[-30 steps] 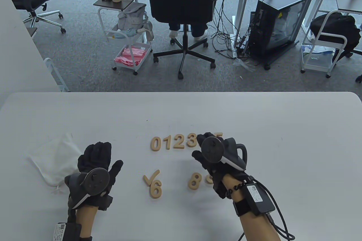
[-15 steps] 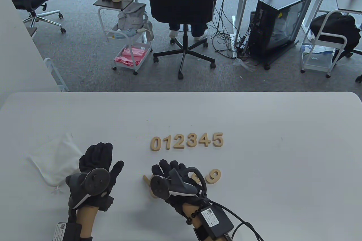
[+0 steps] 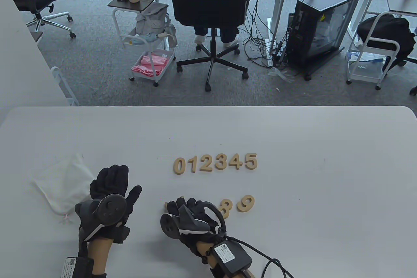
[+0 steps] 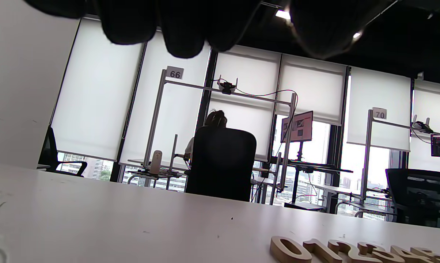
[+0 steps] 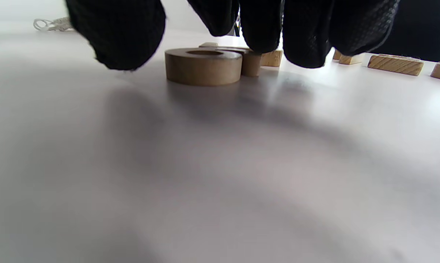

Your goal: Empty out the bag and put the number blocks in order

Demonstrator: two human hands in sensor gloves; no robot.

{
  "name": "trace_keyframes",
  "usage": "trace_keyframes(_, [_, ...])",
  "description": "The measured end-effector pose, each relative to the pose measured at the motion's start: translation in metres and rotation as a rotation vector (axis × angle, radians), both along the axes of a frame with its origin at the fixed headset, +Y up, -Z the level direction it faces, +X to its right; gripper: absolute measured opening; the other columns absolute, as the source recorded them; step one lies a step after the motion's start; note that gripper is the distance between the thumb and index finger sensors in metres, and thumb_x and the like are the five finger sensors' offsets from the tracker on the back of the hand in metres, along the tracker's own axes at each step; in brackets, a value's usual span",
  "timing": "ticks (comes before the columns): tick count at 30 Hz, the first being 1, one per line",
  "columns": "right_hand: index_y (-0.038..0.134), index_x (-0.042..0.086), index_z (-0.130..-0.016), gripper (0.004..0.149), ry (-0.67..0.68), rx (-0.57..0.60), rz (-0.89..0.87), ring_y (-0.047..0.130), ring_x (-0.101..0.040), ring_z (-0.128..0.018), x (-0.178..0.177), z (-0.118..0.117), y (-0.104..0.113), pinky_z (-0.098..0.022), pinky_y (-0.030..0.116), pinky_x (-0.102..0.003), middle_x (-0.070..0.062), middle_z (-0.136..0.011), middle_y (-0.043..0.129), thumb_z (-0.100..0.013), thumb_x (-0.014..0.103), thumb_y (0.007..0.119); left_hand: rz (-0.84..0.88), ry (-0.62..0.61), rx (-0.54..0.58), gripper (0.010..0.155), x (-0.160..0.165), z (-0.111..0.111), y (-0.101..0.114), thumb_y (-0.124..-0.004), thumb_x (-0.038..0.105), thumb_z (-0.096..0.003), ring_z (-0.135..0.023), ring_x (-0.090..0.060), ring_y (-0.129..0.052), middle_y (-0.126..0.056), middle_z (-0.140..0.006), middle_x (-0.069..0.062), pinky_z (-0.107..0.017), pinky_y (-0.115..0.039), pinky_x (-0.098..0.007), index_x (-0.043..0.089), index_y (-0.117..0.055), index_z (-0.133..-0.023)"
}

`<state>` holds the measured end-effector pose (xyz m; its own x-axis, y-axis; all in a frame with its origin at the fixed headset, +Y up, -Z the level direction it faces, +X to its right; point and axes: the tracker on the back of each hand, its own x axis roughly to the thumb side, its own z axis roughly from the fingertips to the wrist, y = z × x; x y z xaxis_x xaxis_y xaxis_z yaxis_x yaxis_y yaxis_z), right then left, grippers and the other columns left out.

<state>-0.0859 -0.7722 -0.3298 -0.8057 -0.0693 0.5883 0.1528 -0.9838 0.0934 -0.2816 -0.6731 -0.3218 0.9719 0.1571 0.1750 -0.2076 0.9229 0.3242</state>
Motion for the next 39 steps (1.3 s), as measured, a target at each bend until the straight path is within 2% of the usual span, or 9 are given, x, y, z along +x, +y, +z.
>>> trace_keyframes(5, [0.046,0.006,-0.111,0.077,0.0,0.007,0.011,0.074,-0.055,-0.093,-0.003,0.0,-0.002,-0.067,0.067,-0.067,-0.026,-0.11,0.058,-0.05,0.041,0.079,-0.015,-0.006,-0.004,0.074,0.003,0.0,-0.001,-0.071,0.05,-0.0528,-0.099,-0.063,-0.062,-0.057,-0.111,-0.029,-0.064,-0.052,-0.079,0.005,-0.057,-0.11])
trace_keyframes(12, [0.049,0.009,-0.11,0.075,-0.003,0.022,0.023,0.076,-0.053,-0.091,0.0,0.001,-0.002,-0.066,0.069,-0.066,-0.026,-0.108,0.063,-0.05,0.041,0.079,-0.007,-0.002,-0.003,0.075,0.002,0.0,0.0,-0.071,0.05,-0.0528,-0.099,-0.063,-0.062,-0.057,-0.111,-0.029,-0.064,-0.052,-0.079,0.004,-0.057,-0.11])
trace_keyframes(16, [0.05,0.006,-0.109,0.076,-0.003,0.036,0.007,0.078,-0.052,-0.089,0.005,0.001,-0.002,-0.066,0.071,-0.064,-0.028,-0.105,0.065,-0.049,0.041,0.08,-0.003,-0.002,-0.004,0.075,0.002,0.0,-0.001,-0.071,0.05,-0.0528,-0.099,-0.063,-0.062,-0.057,-0.111,-0.029,-0.064,-0.052,-0.079,0.004,-0.057,-0.11])
trace_keyframes(20, [0.06,0.009,-0.107,0.07,0.017,0.059,0.018,0.084,-0.053,-0.083,0.007,0.001,-0.002,-0.063,0.076,-0.062,-0.031,-0.102,0.07,-0.048,0.041,0.08,-0.003,0.001,-0.006,0.075,0.001,0.0,-0.001,-0.071,0.05,-0.0528,-0.099,-0.063,-0.062,-0.057,-0.111,-0.029,-0.064,-0.052,-0.079,0.004,-0.057,-0.11])
trace_keyframes(24, [0.059,0.01,-0.107,0.068,0.015,0.065,0.017,0.085,-0.054,-0.081,0.009,0.001,-0.001,-0.061,0.078,-0.062,-0.034,-0.101,0.068,-0.049,0.042,0.076,0.001,0.004,-0.005,0.075,0.001,0.0,-0.001,-0.071,0.05,-0.0528,-0.099,-0.063,-0.062,-0.057,-0.111,-0.029,-0.064,-0.052,-0.079,0.004,-0.057,-0.11])
trace_keyframes(28, [0.056,0.014,-0.108,0.065,-0.031,0.015,-0.092,0.092,-0.049,-0.077,0.019,-0.004,0.011,-0.057,0.085,-0.058,-0.037,-0.102,0.06,-0.052,0.04,0.072,0.003,0.004,-0.002,0.074,0.0,0.0,0.0,-0.071,0.05,-0.0528,-0.099,-0.063,-0.062,-0.057,-0.111,-0.029,-0.064,-0.052,-0.079,0.005,-0.057,-0.11])
trace_keyframes(33, [0.064,0.018,-0.105,0.055,-0.106,-0.083,-0.316,0.097,-0.038,-0.073,0.044,-0.013,0.025,-0.056,0.09,-0.049,-0.039,-0.104,0.053,-0.053,0.034,0.073,0.01,0.005,0.001,0.075,-0.001,0.0,0.0,-0.071,0.05,-0.0528,-0.099,-0.063,-0.062,-0.057,-0.111,-0.029,-0.064,-0.052,-0.079,0.004,-0.057,-0.11])
trace_keyframes(36, [0.068,0.018,-0.102,0.052,-0.181,-0.169,-0.482,0.096,-0.041,-0.074,0.066,-0.021,0.032,-0.057,0.089,-0.051,-0.039,-0.105,0.051,-0.053,0.032,0.075,0.012,0.005,0.005,0.075,-0.002,0.0,0.001,-0.071,0.05,-0.0529,-0.099,-0.063,-0.062,-0.057,-0.111,-0.029,-0.064,-0.052,-0.079,0.004,-0.057,-0.11])
trace_keyframes(39, [0.07,0.02,-0.1,0.05,-0.237,-0.168,-0.577,0.095,-0.041,-0.075,0.087,-0.027,0.041,-0.057,0.088,-0.052,-0.039,-0.106,0.048,-0.052,0.031,0.077,0.012,0.002,0.003,0.075,-0.002,0.0,0.0,-0.071,0.05,-0.0528,-0.099,-0.063,-0.062,-0.057,-0.111,-0.029,-0.064,-0.052,-0.079,0.004,-0.057,-0.11])
